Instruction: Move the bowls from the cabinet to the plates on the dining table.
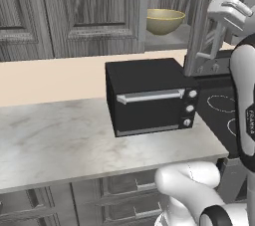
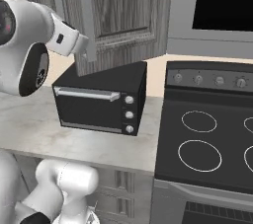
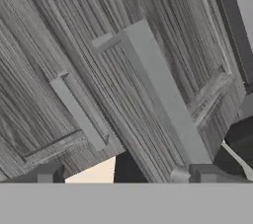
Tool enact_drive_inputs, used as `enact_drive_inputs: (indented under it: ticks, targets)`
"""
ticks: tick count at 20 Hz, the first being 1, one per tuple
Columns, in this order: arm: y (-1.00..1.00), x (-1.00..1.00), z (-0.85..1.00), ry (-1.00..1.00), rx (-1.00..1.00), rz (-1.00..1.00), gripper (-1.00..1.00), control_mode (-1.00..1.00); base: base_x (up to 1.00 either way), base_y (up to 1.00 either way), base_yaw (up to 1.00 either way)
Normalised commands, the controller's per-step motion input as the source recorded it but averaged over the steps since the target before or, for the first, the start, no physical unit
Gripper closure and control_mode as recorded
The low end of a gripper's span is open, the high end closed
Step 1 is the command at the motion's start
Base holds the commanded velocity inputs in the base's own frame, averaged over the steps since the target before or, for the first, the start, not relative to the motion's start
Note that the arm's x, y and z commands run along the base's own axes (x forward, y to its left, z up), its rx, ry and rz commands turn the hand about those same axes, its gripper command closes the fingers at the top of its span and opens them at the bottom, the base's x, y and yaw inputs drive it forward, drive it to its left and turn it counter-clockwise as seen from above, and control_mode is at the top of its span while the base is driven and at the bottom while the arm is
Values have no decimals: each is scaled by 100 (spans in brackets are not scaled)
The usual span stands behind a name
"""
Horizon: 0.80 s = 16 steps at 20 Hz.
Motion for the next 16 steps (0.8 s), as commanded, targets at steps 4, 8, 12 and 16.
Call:
enact_drive_inputs:
  ticks: [4,8,12,16]
  targets:
    - [51,12,-52,54,-23,0,-100,-100,0,0,0]
    - [55,2,-32,42,-33,2,-100,-100,0,0,0]
    - [46,3,-8,26,-33,5,-100,-100,0,0,0]
    - [34,4,-7,14,-18,7,-100,-100,0,0,0]
